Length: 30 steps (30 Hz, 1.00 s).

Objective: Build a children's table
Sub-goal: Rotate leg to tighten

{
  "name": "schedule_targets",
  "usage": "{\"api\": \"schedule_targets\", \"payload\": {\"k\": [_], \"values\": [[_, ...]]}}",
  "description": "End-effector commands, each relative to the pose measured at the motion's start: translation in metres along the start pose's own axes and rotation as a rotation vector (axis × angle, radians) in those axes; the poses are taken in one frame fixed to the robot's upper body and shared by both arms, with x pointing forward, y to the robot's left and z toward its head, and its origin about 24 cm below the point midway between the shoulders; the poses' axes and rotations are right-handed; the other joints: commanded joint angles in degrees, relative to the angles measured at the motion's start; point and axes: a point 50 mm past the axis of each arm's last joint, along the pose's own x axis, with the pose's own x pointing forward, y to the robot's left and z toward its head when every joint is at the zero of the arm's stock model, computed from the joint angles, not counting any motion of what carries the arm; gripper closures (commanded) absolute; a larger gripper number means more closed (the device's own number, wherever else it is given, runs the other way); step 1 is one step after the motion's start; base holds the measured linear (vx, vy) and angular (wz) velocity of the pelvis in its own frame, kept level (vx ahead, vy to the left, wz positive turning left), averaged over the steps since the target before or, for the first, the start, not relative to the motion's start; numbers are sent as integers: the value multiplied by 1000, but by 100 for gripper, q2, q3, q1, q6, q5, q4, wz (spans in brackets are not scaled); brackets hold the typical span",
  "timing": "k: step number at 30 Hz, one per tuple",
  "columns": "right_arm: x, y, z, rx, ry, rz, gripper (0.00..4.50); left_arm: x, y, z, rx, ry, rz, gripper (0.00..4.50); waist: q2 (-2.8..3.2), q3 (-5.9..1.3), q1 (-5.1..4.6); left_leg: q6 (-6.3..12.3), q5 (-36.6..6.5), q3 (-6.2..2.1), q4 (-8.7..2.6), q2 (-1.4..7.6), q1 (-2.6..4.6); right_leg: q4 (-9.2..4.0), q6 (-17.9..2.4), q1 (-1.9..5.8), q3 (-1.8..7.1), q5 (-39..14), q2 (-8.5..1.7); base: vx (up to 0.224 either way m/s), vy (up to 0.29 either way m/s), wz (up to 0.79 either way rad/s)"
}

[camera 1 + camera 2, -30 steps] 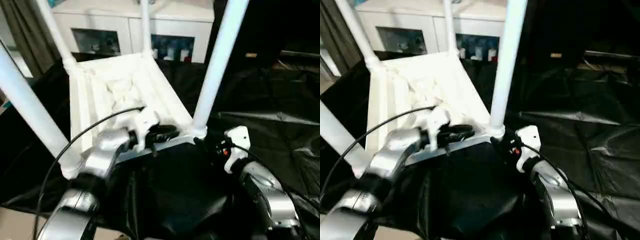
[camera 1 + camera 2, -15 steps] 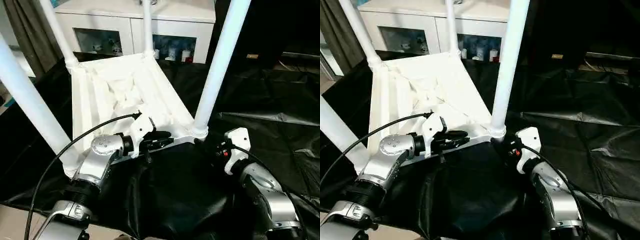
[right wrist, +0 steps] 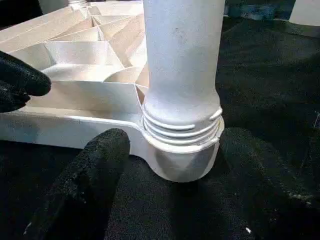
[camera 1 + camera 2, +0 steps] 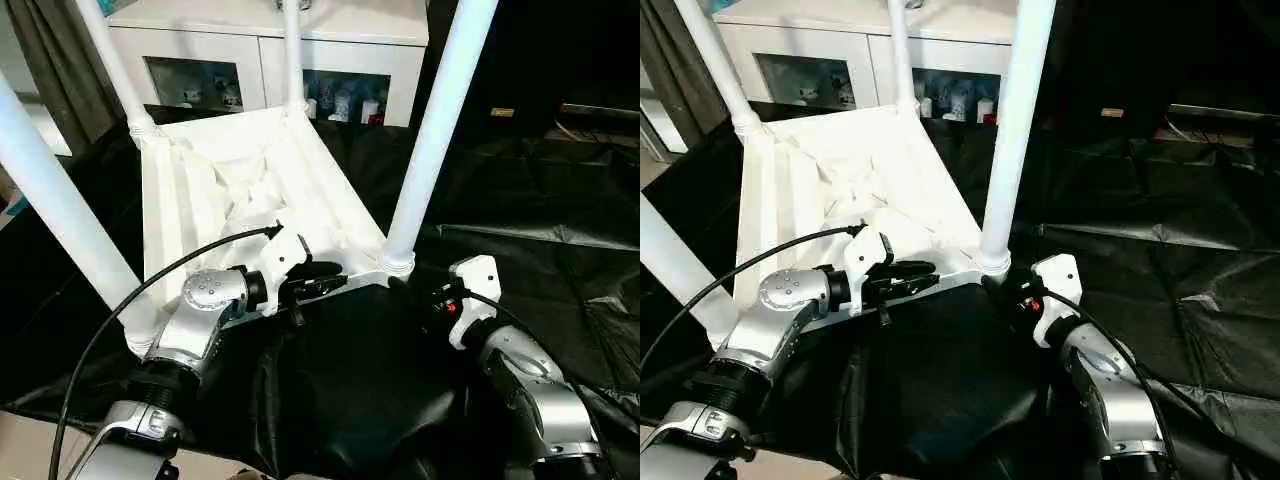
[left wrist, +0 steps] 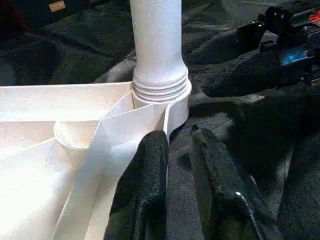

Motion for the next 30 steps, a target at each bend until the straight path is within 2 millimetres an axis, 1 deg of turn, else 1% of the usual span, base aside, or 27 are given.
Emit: {"api": "schedule_targets", "payload": {"k": [1,12,25,28,30], "values": [[1,-1,5,-21,-16,-1,113,0,-1,0,13,16,-9,355,-83,-380,16,391,-1141,-96,-332,204,90,-323,-1159,283,212,-1135,-283,0,0,0],[1,-1,5,-21,-16,-1,113,0,-1,0,13,16,-9,355,-78,-377,14,336,-1254,-100,-335,206,93,-336,-1127,272,214,-1256,-284,0,0,0],[1,-1,5,-21,-16,-1,113,0,-1,0,13,16,-9,355,-76,-386,18,374,-1170,-100,-324,203,89,-320,-1157,277,211,-1132,-282,0,0,0],[1,-1,5,-21,-16,-1,113,0,-1,0,13,16,-9,355,-83,-386,16,376,-1170,-99,-322,199,83,-319,-1151,282,211,-1152,-283,0,0,0],[1,-1,5,-21,-16,-1,113,0,-1,0,13,16,-9,355,-80,-389,18,379,-1157,-99,-319,203,91,-317,-1158,276,212,-1128,-280,0,0,0]]}}
